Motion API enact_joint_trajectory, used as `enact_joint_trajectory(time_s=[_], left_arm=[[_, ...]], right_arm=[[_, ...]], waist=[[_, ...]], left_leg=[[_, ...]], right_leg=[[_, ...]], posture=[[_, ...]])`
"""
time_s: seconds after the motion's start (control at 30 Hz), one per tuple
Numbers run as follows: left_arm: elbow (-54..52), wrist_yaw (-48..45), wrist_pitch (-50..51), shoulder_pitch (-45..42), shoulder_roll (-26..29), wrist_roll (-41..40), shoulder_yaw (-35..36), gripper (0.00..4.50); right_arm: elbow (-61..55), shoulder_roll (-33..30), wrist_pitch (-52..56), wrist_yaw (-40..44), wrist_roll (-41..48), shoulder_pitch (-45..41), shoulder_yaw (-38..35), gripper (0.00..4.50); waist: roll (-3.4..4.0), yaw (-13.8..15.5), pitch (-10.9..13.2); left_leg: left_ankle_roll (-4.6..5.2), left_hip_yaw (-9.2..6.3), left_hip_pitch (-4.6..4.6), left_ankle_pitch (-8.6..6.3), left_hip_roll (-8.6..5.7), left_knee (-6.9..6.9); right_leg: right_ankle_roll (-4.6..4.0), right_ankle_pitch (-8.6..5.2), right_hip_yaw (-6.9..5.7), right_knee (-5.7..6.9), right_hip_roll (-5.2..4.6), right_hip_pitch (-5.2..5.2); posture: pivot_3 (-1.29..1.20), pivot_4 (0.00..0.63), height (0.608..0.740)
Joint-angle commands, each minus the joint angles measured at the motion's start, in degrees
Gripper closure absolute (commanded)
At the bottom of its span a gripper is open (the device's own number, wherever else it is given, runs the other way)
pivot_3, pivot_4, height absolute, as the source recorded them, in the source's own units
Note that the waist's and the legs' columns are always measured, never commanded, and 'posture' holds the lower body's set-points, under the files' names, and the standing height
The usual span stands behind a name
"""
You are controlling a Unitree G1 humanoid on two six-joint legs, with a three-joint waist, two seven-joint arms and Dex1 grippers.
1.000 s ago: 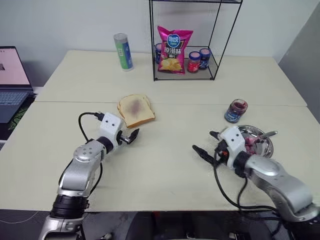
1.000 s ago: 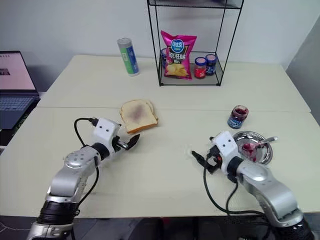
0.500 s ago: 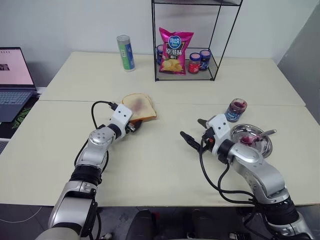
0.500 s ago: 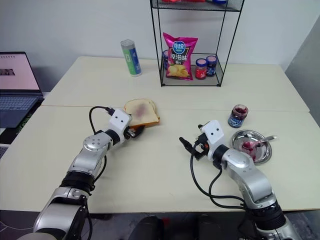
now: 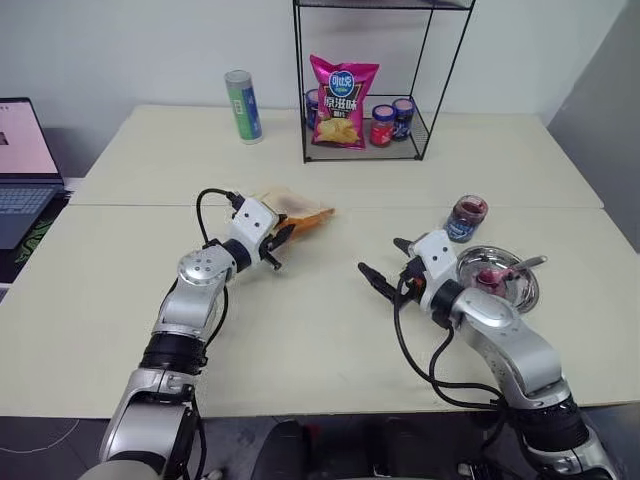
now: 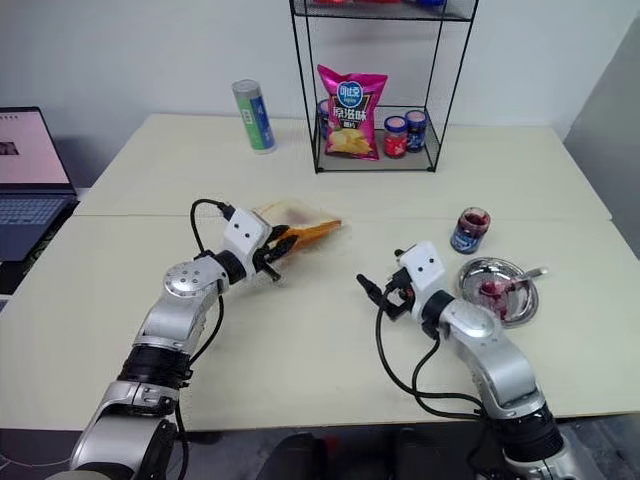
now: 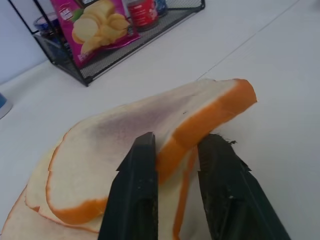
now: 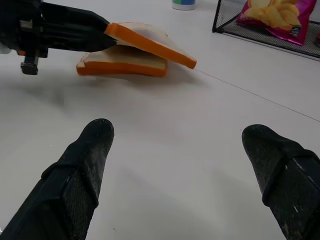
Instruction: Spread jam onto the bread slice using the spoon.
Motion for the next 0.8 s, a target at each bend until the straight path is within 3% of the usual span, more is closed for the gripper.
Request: enact_joint_trajectory(time_s=[0.03,0.17,0.27,0.37,0.5,0.7,0.8], left_arm=[[-6.5,-1.5,1.7,0.3,0.7,-1.0,-0.1,4.40],[-21.0,-11.2,5.9,6.0,2.3,-4.4,-6.5,4.48],[-26.9,-15.0,7.6,9.1,4.5,-2.5,-11.5,4.48],[-26.8,-15.6,5.1,11.0,7.5,4.6,-17.2,4.48],[-22.8,-15.2,0.3,10.4,9.0,8.6,-19.0,4.48],[-21.5,-18.3,-1.4,8.4,6.4,6.5,-19.6,4.48],[-21.2,-20.8,-1.4,7.7,5.9,4.6,-19.4,3.96]], right_arm=[[-0.2,-0.2,-0.9,0.6,0.4,-0.5,-2.8,0.00],[-1.1,0.6,0.8,0.7,2.6,-1.1,-5.2,0.00],[-1.5,-0.2,1.3,1.4,3.6,-0.6,-6.8,0.00],[-1.7,-1.1,1.7,1.5,3.6,0.6,-8.4,0.00],[-5.1,-1.4,4.0,1.3,4.6,2.4,-8.8,0.00],[-6.5,-1.3,5.1,-0.1,4.1,4.9,-9.7,0.00],[-7.7,-0.1,6.3,-1.2,5.1,4.6,-10.0,0.00]], waist=[[0.00,0.0,0.0],[0.01,-0.4,0.0],[0.02,-0.4,0.0],[0.09,-0.6,0.0],[0.12,-0.5,0.0],[0.11,-0.6,0.0],[0.12,-0.6,0.0]], left_leg=[[0.00,0.00,0.00,0.00,0.00,0.00],[0.00,0.04,0.00,0.00,-0.01,-0.01],[-0.02,0.06,-0.01,0.00,-0.01,-0.03],[-0.01,0.08,0.05,0.00,-0.01,-0.07],[0.00,0.07,0.09,0.00,0.04,-0.06],[0.02,0.13,0.11,0.01,0.01,-0.02],[0.02,0.15,0.10,0.02,0.00,-0.02]], right_leg=[[0.00,0.00,0.00,0.00,0.00,0.00],[0.00,0.00,0.07,-0.01,-0.02,0.00],[-0.01,0.00,0.10,-0.04,-0.03,0.00],[-0.01,0.00,0.12,-0.01,-0.01,-0.01],[-0.01,0.00,0.10,0.02,0.03,-0.01],[0.00,0.00,0.17,0.02,0.03,0.00],[-0.01,0.00,0.17,0.02,0.04,-0.01]], posture=[[0.00,0.150,0.740],[0.00,0.150,0.740],[0.00,0.150,0.740],[0.00,0.150,0.740],[0.00,0.150,0.740],[0.00,0.150,0.740],[0.00,0.150,0.740]])
